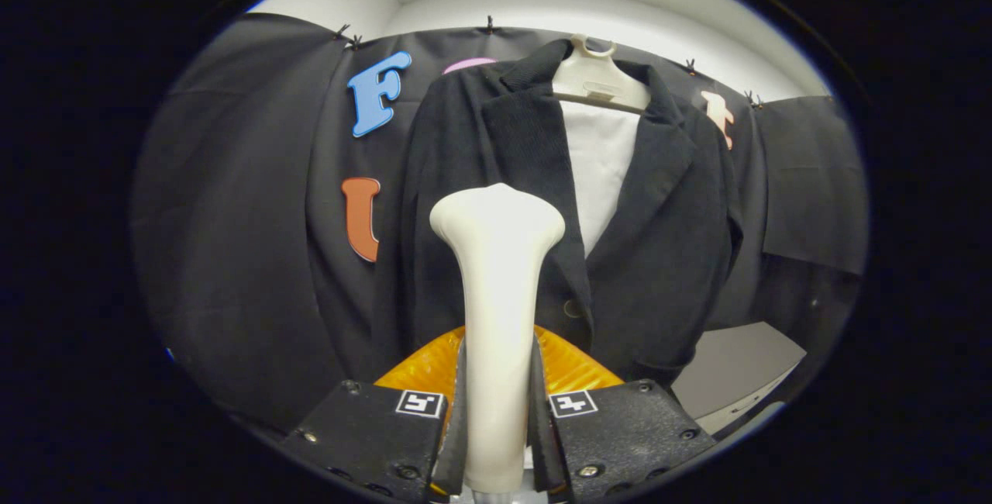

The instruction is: Iron the clothes twice with a garment steamer, once on the left side and once on the right side.

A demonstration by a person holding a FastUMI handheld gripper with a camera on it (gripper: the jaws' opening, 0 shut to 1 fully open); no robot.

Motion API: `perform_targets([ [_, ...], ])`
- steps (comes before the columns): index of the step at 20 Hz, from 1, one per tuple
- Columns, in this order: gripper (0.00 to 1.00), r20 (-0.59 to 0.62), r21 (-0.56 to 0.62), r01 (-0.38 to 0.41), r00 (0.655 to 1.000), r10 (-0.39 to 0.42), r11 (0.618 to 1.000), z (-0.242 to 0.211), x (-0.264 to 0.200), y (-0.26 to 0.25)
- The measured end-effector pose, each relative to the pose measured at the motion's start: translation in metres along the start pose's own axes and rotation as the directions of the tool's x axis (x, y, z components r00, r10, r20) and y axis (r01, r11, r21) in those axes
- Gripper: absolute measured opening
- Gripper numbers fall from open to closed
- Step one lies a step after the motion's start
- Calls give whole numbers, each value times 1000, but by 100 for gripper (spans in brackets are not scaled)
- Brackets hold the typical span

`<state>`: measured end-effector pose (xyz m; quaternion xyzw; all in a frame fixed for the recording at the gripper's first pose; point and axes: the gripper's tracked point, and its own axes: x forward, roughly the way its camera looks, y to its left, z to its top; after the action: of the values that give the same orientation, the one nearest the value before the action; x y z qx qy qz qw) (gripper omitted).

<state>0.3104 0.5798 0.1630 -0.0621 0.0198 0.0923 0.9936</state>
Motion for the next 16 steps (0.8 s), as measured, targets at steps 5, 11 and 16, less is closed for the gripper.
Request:
perform_targets([
  [5,36,-31,-3,-3,1000,3,1000,-24,-6,-2],
  [11,36,-90,5,-21,996,22,1000,-60,-9,-3],
  [16,36,-156,-4,-30,987,29,1000,-98,-12,-2],
])
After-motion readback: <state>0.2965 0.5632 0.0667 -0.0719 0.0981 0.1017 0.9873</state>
